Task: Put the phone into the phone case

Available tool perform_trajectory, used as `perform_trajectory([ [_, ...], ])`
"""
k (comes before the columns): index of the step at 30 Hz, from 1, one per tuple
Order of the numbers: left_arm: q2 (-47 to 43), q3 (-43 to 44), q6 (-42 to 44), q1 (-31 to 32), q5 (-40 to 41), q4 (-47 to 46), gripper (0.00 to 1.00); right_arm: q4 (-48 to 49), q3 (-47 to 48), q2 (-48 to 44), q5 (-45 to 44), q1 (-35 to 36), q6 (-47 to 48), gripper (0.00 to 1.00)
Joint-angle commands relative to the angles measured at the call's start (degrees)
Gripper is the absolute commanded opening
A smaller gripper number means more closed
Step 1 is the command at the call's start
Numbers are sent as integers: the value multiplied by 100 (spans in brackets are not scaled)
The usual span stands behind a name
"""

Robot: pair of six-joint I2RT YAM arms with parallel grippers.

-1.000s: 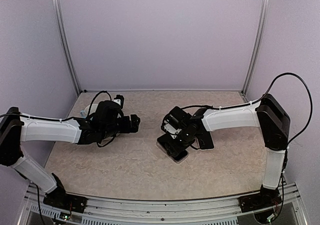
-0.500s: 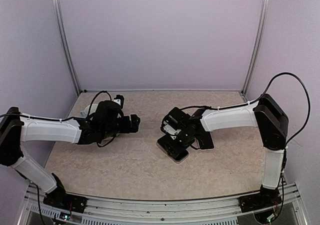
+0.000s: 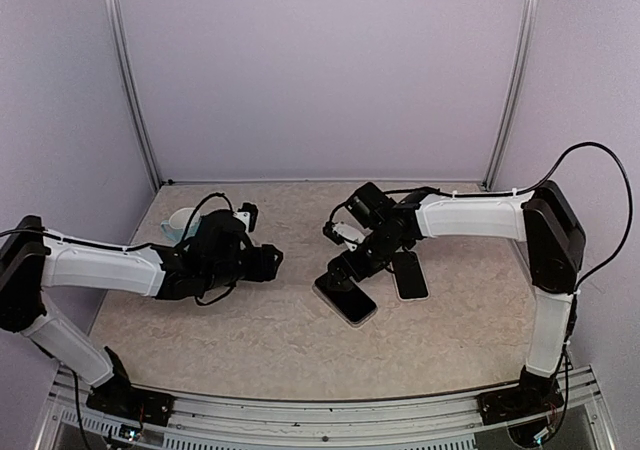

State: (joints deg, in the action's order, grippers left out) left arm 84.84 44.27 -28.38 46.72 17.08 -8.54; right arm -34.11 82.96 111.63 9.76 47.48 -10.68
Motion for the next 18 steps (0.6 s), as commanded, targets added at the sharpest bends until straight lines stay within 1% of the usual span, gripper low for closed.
perform_trajectory([
  [1,149,-169,62,394,-548,-230,59,401,-189,178,1638,-710,-189,83],
  [2,246,-113,87,510,-580,-168,54,552,-236,211,1868,-827,-298,79],
  [3,408,-64,144,611,-579,-98,50,670,-268,237,1946,-899,-362,78],
  [6,811,53,392,884,-648,-109,44,795,-233,354,1898,-994,-362,74],
  [7,953,135,457,906,-741,-108,41,758,-190,462,1944,-1010,-334,72],
  [9,1331,351,497,888,-879,-25,34,648,-125,684,1985,-1026,-294,66],
  [10,1588,424,478,870,-977,-25,33,602,-133,771,1988,-1034,-270,63],
  [12,1840,430,451,841,-1200,-240,32,631,-267,831,2018,-1074,-275,63],
  [14,2042,436,456,823,-1418,-467,32,863,-488,811,2155,-1145,-354,66],
  [18,2621,848,551,808,-1564,-369,29,1121,-717,936,2771,-1206,-390,68],
])
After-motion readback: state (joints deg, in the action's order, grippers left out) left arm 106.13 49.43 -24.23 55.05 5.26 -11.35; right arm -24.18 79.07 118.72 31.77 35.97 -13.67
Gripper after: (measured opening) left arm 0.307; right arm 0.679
